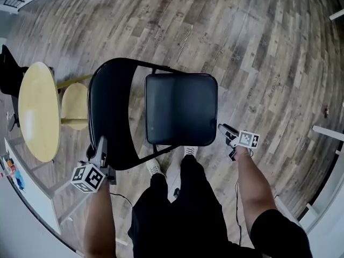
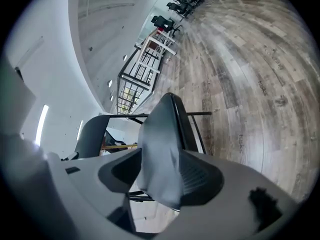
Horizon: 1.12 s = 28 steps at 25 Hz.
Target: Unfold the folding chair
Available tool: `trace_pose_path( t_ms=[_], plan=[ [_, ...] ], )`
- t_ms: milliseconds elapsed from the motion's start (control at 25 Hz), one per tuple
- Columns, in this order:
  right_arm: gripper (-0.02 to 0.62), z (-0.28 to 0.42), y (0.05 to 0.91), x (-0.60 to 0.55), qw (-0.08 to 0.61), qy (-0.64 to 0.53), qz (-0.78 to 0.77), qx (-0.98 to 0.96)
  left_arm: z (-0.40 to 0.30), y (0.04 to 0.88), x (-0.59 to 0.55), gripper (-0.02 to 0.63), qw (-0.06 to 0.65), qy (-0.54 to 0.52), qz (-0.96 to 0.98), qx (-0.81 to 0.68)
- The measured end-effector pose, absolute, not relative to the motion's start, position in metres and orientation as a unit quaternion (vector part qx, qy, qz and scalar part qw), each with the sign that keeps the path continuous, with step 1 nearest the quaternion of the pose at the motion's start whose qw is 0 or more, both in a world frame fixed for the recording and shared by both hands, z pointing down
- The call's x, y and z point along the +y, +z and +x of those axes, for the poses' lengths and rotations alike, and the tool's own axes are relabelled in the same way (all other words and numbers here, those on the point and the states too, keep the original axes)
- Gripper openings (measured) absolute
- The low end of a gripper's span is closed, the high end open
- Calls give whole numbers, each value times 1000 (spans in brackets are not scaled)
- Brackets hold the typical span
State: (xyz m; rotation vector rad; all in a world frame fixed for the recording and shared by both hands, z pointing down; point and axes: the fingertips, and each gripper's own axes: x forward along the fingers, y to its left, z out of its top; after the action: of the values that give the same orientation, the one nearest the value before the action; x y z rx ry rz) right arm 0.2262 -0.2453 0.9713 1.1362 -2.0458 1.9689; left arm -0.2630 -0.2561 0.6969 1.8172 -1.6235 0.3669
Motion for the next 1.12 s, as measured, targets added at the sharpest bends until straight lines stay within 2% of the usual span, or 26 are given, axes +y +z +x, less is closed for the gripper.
trace_pose_path(
  t_ms=[240, 440, 600, 640, 680, 720, 800, 880, 920, 1040, 1120],
  plan=[
    [241, 215, 932, -243, 57, 631, 408, -657, -261, 699, -262, 160, 347, 176, 673, -628],
    [239, 180, 883, -222, 111, 590, 385, -701, -264, 679, -255, 184, 321, 197, 687, -621],
    [236, 148, 830, -211, 107, 550, 389, -731, -279, 645, -247, 176, 294, 178, 705, -620],
    [199, 140, 814, -208, 97, 541, 392, -738, -282, 638, -243, 172, 295, 173, 708, -618],
    [67, 131, 795, -204, 85, 529, 392, -748, -284, 630, -237, 163, 298, 168, 710, -616],
    [11, 120, 775, -200, 71, 518, 389, -759, -285, 622, -231, 147, 303, 160, 711, -614],
    [6, 93, 730, -191, 36, 500, 374, -780, -285, 605, -218, 107, 311, 149, 714, -609],
    [6, 64, 690, -177, 4, 492, 356, -794, -283, 587, -202, 24, 312, 143, 722, -601],
    [6, 51, 673, -168, -12, 490, 348, -799, -281, 580, -192, 8, 311, 142, 727, -595],
    [5, 15, 626, -137, -52, 483, 325, -811, -265, 566, -156, 8, 317, 148, 752, -558],
    [6, -8, 600, -115, -42, 458, 316, -830, -251, 559, -133, 8, 314, 165, 773, -526]
  ],
)
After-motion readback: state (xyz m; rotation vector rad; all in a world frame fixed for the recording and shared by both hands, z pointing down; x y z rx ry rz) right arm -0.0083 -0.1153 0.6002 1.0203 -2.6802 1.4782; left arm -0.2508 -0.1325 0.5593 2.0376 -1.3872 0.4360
